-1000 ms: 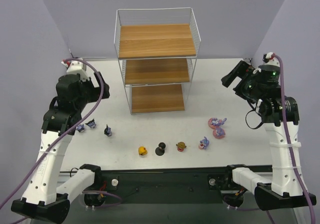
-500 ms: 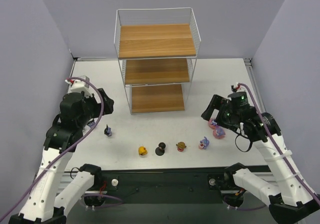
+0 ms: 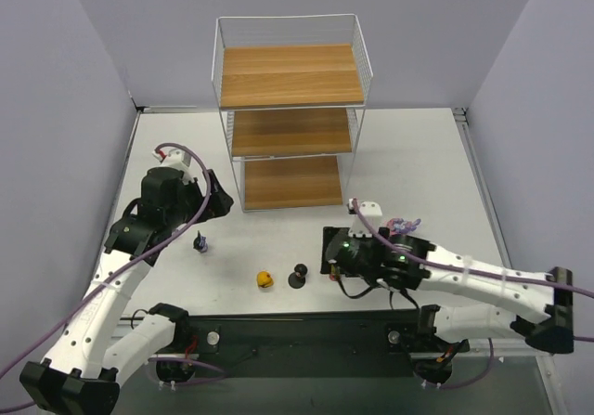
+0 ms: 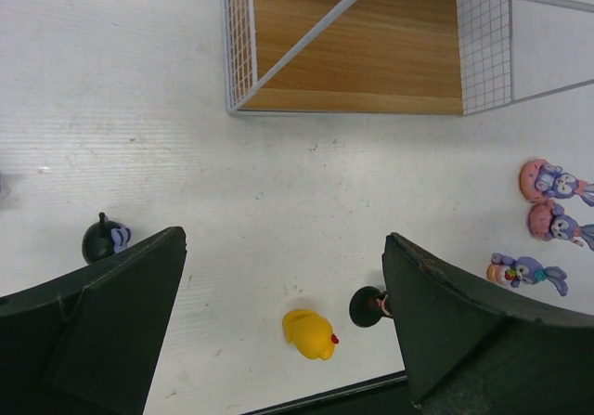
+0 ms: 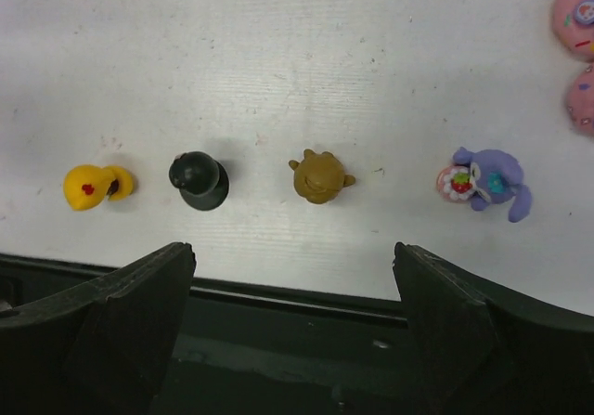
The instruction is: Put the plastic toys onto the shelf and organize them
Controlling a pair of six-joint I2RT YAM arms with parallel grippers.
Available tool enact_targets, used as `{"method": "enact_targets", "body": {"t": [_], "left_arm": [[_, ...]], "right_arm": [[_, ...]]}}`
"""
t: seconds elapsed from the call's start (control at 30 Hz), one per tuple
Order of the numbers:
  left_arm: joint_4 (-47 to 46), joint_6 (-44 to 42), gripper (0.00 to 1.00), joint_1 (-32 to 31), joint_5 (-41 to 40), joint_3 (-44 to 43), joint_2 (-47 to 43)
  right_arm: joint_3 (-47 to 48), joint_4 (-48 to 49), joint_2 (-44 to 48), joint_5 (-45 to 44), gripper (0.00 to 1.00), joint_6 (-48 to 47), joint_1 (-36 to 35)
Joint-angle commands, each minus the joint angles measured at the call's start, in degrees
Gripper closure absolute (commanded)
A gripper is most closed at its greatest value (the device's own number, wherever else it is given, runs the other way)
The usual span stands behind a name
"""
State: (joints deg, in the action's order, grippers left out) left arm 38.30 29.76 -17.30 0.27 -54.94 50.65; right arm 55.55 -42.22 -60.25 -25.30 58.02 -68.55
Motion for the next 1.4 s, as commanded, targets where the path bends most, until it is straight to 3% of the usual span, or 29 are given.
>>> {"method": "enact_targets", "body": {"t": [0.0, 0.17, 0.5, 0.93, 1.37], "left_arm": [[-3.06, 1.35, 0.03, -1.42, 2.89, -1.31, 0.59], [-2.1, 1.62, 0.03, -1.68, 2.19, -0.87, 0.67], [-1.13, 1.71, 0.03, -1.6, 2.89, -0.7, 1.82], [0.02, -0.05, 0.03, -1.6, 3.33, -1.58, 2.52], [0.19, 0.04, 0.03, -1.6, 3.68, -0.96, 2.17]], "right_arm": [[3.59, -3.04, -8.99, -10.82, 0.09, 14.39, -3.25], [4.39, -6.91, -15.86, -10.12, 0.19, 24.59, -4.31], [3.52, -6.57, -23.24, -9.95, 0.31, 29.17, -4.04], [-2.11, 2.13, -25.01, -5.99, 0.31, 26.8, -1.06], [-5.45, 8.64, -27.11, -3.71, 0.42, 23.37, 1.84]]}}
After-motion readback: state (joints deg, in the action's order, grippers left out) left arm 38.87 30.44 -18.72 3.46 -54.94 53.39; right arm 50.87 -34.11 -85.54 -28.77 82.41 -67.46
